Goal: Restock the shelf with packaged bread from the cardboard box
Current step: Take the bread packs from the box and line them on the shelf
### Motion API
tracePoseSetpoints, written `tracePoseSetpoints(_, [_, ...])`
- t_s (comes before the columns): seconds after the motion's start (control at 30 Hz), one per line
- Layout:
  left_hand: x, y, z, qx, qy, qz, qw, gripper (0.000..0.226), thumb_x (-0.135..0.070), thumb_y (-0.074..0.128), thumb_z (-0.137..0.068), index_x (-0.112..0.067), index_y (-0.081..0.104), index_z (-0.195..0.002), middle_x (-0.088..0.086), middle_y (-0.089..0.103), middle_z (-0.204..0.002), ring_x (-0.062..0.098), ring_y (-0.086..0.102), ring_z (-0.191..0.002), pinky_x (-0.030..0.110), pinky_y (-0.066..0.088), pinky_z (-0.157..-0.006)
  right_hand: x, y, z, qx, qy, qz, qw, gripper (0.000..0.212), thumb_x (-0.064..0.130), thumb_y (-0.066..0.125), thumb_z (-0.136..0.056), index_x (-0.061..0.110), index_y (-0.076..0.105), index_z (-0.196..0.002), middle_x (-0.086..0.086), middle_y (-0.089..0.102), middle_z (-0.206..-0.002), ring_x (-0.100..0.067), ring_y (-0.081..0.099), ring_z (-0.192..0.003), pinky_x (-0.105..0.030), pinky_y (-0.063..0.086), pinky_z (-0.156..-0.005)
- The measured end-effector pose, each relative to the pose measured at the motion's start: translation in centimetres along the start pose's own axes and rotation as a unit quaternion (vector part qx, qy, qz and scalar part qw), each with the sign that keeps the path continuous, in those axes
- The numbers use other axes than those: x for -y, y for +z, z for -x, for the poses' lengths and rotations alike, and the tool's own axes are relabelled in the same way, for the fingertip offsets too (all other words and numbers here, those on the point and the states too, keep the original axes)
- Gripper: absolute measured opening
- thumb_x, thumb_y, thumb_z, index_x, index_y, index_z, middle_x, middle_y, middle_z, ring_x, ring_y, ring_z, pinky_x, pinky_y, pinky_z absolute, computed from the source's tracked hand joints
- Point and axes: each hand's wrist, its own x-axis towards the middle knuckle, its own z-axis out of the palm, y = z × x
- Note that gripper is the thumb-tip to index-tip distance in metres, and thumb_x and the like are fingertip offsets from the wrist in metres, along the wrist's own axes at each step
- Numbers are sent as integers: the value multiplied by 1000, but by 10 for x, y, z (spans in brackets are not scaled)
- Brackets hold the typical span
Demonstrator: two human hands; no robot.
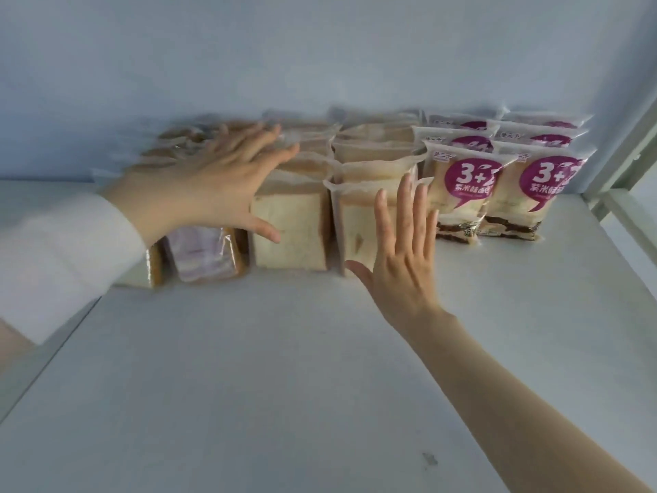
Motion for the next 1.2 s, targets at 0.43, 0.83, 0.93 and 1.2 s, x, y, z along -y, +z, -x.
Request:
tracePoseSetpoints(0.43, [46,56,21,-151,84,-107,979,113,-73,42,-72,-11,-22,-141,20,-13,-155,33,-11,-143,64,-4,-109,37,16,-7,32,94,117,988,87,47,52,-87,2,4,-144,-36,0,-149,-50,-3,-139,-64,-1,-111])
tracePoseSetpoints(0.83, [106,147,124,-244,-115,58,961,77,-46,32,-89,4,9,-142,36,11,-148,44,5,-139,67,11,-107,186,92,-26,18,-82,57,995,68,43,39,-91,0,27,-141,-23,27,-149,-35,16,-139,-45,15,-115])
tracePoseSetpoints(0.93, [115,156,108,-279,-80,34,956,74,-44,37,-90,2,16,-143,36,20,-146,45,14,-137,67,16,-106,187,109,-30,-33,-94,89,991,67,44,42,-87,-6,43,-132,-26,44,-138,-39,42,-129,-47,28,-108])
tracePoseSetpoints(1.2, [119,155,86,-318,-45,57,945,75,-43,51,-83,2,31,-139,40,27,-140,54,23,-131,68,13,-103,196,129,-39,-50,-14,69,996,70,43,51,-87,-5,34,-136,-30,34,-142,-40,27,-135,-49,16,-112])
